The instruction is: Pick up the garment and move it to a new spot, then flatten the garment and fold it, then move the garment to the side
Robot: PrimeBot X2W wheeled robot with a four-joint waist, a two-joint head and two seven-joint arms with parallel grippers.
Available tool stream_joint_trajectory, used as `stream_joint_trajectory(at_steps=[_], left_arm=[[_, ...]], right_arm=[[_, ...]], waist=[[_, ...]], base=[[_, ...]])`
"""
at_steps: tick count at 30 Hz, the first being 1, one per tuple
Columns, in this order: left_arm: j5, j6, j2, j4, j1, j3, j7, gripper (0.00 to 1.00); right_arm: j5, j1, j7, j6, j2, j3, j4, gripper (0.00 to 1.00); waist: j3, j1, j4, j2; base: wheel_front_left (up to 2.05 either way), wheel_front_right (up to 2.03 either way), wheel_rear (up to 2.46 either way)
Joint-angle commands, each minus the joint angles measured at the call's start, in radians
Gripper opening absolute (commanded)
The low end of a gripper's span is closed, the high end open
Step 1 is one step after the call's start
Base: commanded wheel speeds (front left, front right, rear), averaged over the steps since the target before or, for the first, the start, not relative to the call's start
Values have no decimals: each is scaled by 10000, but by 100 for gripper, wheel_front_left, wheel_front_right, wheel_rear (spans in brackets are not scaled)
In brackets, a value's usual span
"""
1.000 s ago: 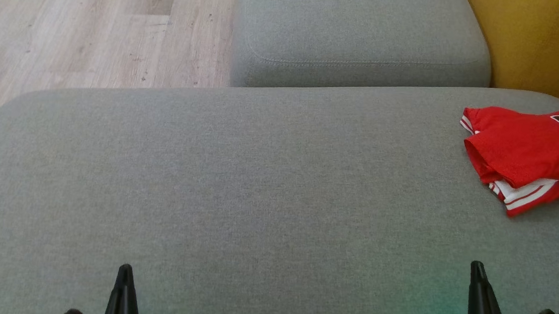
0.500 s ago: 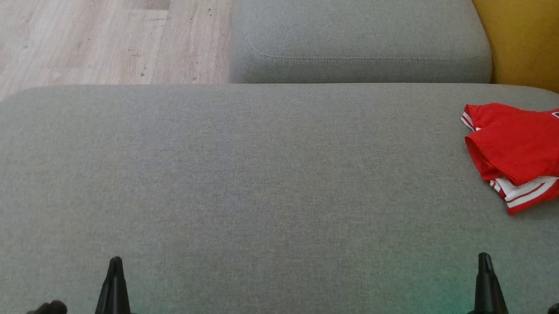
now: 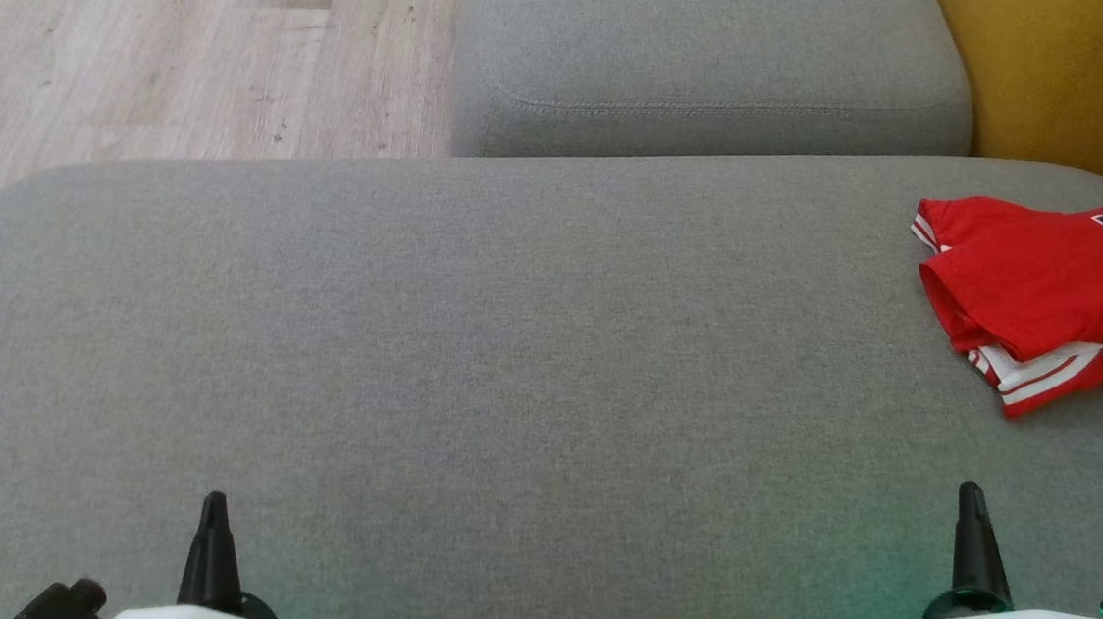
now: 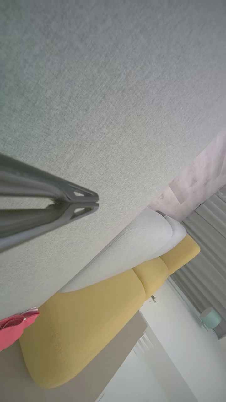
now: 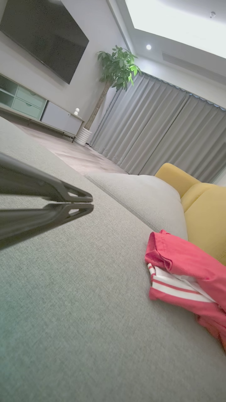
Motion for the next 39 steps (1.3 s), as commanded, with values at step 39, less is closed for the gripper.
stream_joint_trajectory(at_steps=[39], left_arm=[[-4660,-971,98,462,-1825,1389,1118,0]], right_arm=[[4516,-1620,1118,-6,-244,-449,25,0]], waist=[[306,-1,-46,0]], base=[[0,0,0]])
